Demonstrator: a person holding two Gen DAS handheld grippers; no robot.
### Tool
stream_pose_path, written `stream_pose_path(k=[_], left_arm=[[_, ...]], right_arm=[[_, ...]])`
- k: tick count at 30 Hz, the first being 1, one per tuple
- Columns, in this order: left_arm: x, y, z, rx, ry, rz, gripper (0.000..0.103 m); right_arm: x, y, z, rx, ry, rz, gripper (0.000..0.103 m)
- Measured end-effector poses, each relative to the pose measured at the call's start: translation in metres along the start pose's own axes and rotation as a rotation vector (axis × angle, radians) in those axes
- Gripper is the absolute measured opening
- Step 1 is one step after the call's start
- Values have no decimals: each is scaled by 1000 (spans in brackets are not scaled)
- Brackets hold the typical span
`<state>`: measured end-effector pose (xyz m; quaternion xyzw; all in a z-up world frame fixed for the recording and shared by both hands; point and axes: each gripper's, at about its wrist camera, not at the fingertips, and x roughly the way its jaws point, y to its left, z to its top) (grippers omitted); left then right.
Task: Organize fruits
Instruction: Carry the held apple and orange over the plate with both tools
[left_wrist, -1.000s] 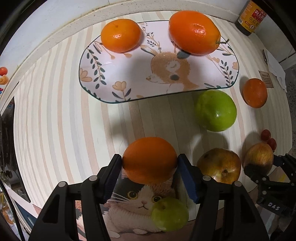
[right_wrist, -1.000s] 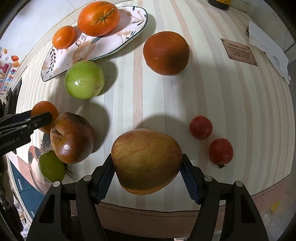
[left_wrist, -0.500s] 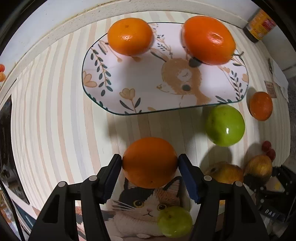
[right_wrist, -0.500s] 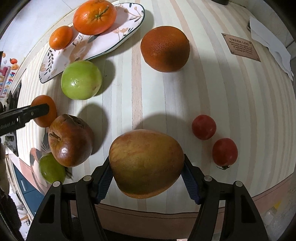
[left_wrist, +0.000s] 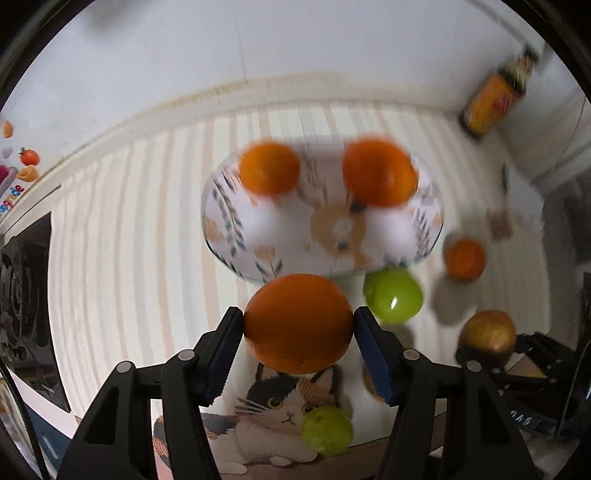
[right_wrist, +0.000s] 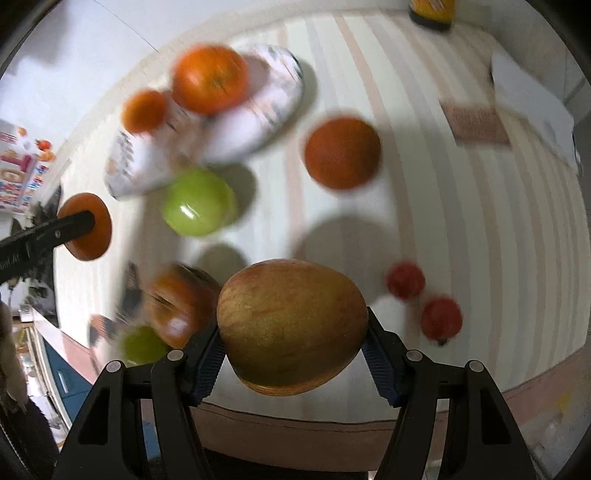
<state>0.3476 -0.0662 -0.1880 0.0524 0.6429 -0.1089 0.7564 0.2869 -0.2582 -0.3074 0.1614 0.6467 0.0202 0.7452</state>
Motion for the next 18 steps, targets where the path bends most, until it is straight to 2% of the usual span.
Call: stream_pose_path(k=[2, 6, 8, 13, 18], left_arm=[[-10, 9, 12, -36, -13, -1, 60], [-6, 41, 35, -187, -23, -36, 60], [9, 57, 46, -259, -6, -54, 60], [43, 86, 59, -381, 56, -104, 60], [75, 92, 65, -420, 119, -122, 60]], right_arm=[[-16, 19, 18, -33, -40, 20, 70], [-21, 55, 57, -50, -68, 92, 70], [-10, 72, 76, -53, -70, 95, 70], [40, 110, 116, -51, 5, 72, 70], [79, 123, 129, -62, 59, 17, 70]])
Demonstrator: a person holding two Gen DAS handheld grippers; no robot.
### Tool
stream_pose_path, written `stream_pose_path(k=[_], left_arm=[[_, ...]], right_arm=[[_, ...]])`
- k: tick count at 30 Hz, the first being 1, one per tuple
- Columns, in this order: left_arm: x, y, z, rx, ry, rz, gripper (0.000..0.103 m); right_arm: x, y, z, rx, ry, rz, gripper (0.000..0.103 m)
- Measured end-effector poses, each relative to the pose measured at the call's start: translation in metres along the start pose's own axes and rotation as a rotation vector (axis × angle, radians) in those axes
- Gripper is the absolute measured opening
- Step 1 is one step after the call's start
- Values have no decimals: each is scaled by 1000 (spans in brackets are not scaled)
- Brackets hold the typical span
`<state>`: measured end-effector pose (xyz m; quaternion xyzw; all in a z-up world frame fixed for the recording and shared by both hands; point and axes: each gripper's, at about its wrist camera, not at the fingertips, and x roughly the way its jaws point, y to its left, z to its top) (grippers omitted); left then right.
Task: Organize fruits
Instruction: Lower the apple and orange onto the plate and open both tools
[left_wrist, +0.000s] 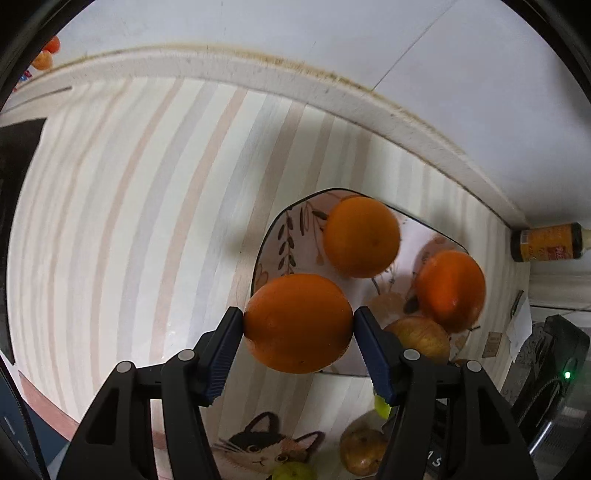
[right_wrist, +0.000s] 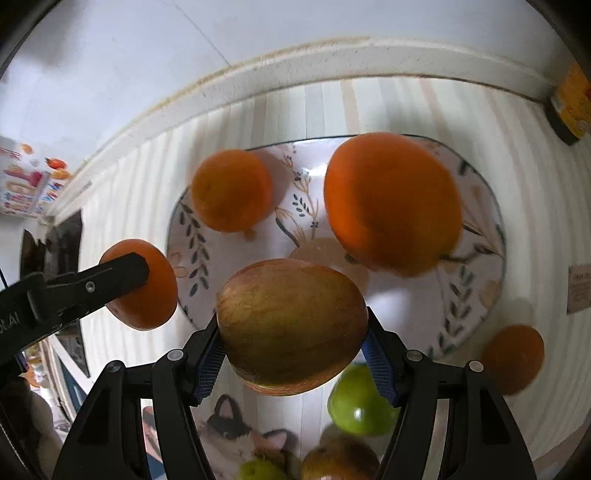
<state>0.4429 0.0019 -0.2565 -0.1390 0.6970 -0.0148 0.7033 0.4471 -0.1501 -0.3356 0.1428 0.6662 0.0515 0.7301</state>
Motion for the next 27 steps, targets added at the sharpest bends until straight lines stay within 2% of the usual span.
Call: stream_pose_path(k=[4, 8, 10, 11, 12, 17, 20, 22, 24, 27], left_arm=[[13, -1, 4, 2, 22, -19, 60], [23, -8, 2, 18, 52, -1, 61], [26, -9, 1, 22, 60, -3, 60], [26, -10, 0, 28, 53, -4, 60], [25, -12, 0, 35, 40, -8, 62], [7, -19, -2, 73, -35, 11, 81], [-3, -20, -9, 93, -69, 53, 85], [-9, -19, -15, 100, -97, 105, 94], [-17, -18, -25, 104, -145, 139, 95], [-28, -15, -42, 96, -186, 145, 95]], right_arm=[[14, -4, 6, 4, 29, -26, 70], [25, -6, 8, 8, 71, -66, 71], [23, -7, 8, 6, 69, -53, 78], [22, -6, 8, 1, 71, -57, 90], [19, -7, 7, -4, 70, -56, 95], [-2, -13, -3, -35, 50, -124, 96], [-17, -24, -12, -23, 30, -147, 96], [-33, -37, -23, -19, 7, -152, 96], [-45, -43, -28, -18, -21, -172, 96], [-66, -46, -38, -30, -69, -195, 98]])
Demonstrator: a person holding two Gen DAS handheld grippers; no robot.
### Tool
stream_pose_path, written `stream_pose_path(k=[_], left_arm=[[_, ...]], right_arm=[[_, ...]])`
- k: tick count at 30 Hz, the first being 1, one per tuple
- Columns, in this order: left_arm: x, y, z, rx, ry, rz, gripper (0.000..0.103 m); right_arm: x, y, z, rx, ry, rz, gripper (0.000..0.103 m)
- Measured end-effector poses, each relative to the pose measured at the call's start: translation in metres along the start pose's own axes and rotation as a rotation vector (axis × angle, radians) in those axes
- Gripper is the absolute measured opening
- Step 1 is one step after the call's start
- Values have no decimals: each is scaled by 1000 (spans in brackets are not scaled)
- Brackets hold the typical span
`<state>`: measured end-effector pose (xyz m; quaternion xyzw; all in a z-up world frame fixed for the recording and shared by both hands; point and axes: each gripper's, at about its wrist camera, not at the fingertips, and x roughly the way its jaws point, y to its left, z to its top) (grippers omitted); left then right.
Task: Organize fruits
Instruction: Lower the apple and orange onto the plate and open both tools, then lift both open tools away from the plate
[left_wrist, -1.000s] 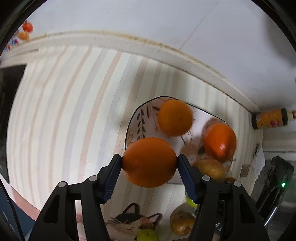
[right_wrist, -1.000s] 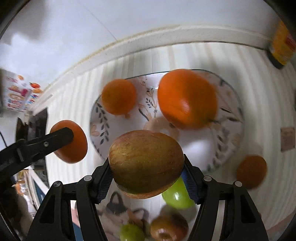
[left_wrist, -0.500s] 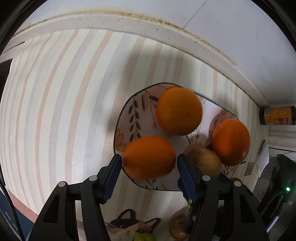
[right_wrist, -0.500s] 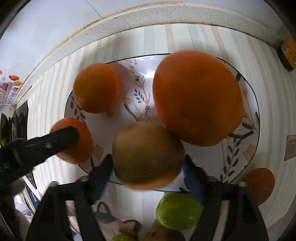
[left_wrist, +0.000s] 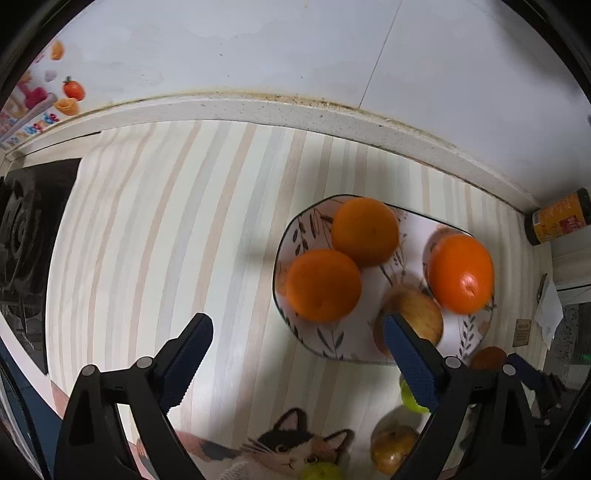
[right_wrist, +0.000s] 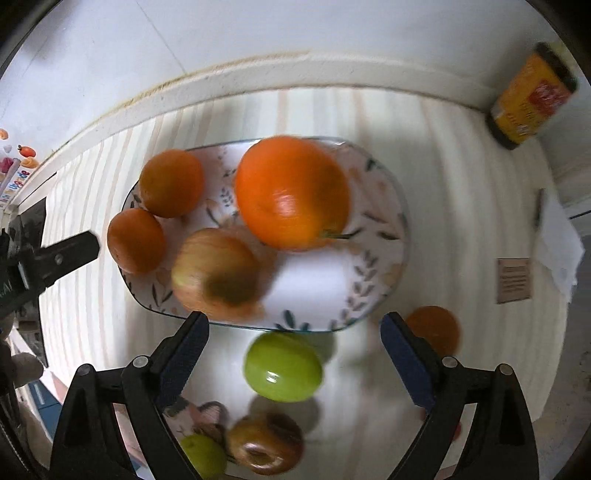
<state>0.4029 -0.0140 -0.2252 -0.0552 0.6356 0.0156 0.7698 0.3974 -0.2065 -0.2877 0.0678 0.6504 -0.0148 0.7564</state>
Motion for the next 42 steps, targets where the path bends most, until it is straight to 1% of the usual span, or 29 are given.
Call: stream_pose_path(k=[3, 8, 11, 18, 23, 24, 29, 32, 37, 42], left_arm=[[-17, -1, -18, -5, -48, 5, 95], [-47, -6, -49, -4, -129, 24, 95], [-66, -12, -65, 13, -170, 44, 95], [-119, -14, -99, 72, -278, 63, 95], [-155, -9, -121, 99, -348, 35, 95], [-161, -9, -125, 103, -363, 39, 95], [-190, -5, -142, 117, -413, 5, 95], [-204, -6, -152, 137, -440, 3, 95], [-220, -6, -167, 157, -459, -27, 95], [-226, -8, -178, 171, -464, -42, 95]], right_arm=[[-18, -6, -8, -15, -34, 6, 98], [-57, -2, -22, -53, -121, 6, 98], [-78, 0, -37, -66, -170, 9, 98], [-134, -4, -74, -59, -258, 25, 98], [-171, -5, -105, -31, -321, 21, 98], [-176, -5, -109, -28, -325, 25, 98], [-210, 0, -134, -23, -383, 11, 98], [-229, 2, -149, -17, -422, 0, 98], [-253, 3, -170, -7, -460, -11, 98], [-266, 0, -184, 9, -479, -14, 98]])
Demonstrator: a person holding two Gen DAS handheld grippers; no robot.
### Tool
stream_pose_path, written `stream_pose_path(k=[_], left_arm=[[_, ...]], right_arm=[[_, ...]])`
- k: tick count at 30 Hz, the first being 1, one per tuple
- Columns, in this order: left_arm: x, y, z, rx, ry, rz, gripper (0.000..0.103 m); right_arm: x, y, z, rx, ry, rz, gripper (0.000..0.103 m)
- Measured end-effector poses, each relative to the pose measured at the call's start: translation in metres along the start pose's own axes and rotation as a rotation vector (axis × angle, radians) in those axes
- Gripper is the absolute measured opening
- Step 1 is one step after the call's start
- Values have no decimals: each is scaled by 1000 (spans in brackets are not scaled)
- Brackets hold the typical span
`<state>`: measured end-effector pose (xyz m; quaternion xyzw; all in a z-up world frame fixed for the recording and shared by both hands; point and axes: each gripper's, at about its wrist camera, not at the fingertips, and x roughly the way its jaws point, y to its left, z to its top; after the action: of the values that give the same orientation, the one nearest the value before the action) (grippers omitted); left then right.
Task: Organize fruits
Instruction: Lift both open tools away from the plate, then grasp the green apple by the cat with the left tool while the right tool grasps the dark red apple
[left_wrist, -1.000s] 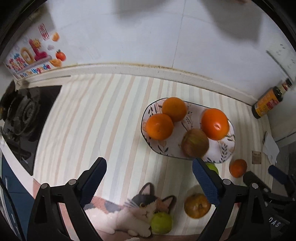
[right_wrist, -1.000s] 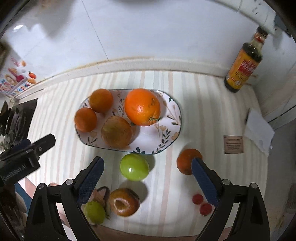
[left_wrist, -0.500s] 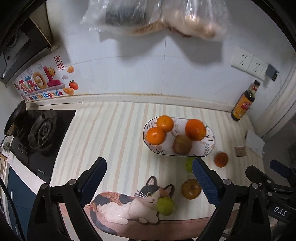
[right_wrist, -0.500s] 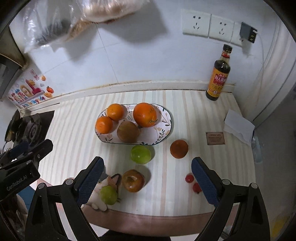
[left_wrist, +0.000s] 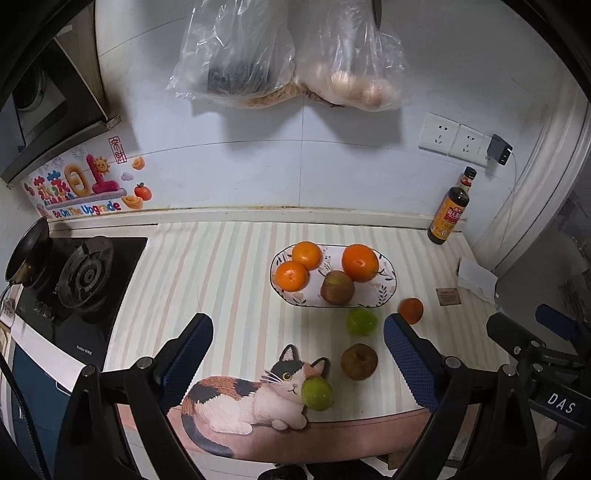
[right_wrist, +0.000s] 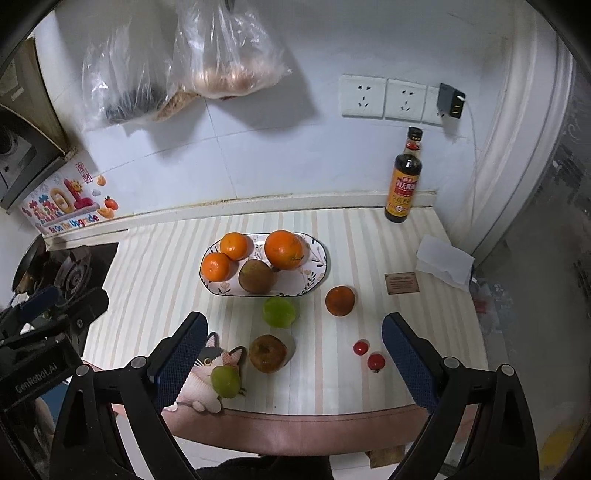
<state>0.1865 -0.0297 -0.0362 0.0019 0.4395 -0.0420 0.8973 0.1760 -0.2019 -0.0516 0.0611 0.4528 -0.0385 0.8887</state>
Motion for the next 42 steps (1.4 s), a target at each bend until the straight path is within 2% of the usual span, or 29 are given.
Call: stream_pose_path(k=[6, 9, 12, 18, 22, 23, 24, 26, 30, 32, 34, 35, 36, 38, 42], left_arm=[[5, -5, -4, 2, 20, -12, 95], [16, -6, -6, 4, 36, -12, 103], [37, -7, -13, 3, 77, 13, 103], [109, -13, -42, 50, 250, 67, 103], [172, -18, -80, 67, 425, 81, 103], [187, -19, -91, 58, 478, 72, 103], [200, -20, -100, 40, 522, 55, 103], [221, -20, -113, -4, 590, 27, 103], [245, -16, -125, -98, 651, -23, 102], [253, -13, -130, -143, 662, -46, 92], [258, -12, -134, -145, 678, -50, 59], [259, -11, -137, -159, 682, -84, 54], [256, -11, -138, -169, 677, -96, 50], [251, -11, -138, -133, 658, -37, 50], [249, 2, -139, -143, 656, -6, 50]], right_arm=[[-1, -3, -4, 19, 12, 26, 98], [7, -5, -4, 21, 31, 39, 98], [25, -10, -5, 23, 67, 63, 98], [91, -25, -17, 69, 196, 130, 98], [151, -37, -38, 106, 296, 212, 94], [164, -40, -43, 106, 320, 202, 84], [178, -42, -48, 106, 350, 199, 79], [199, -47, -57, 122, 399, 202, 79], [223, -46, -67, 110, 451, 222, 79], [234, -44, -69, 96, 459, 233, 79], [245, -40, -70, 87, 476, 238, 79], [249, -39, -71, 87, 482, 246, 79], [253, -37, -71, 82, 489, 253, 79], [260, -27, -68, 59, 498, 262, 79], [277, -1, -63, -6, 523, 295, 79]])
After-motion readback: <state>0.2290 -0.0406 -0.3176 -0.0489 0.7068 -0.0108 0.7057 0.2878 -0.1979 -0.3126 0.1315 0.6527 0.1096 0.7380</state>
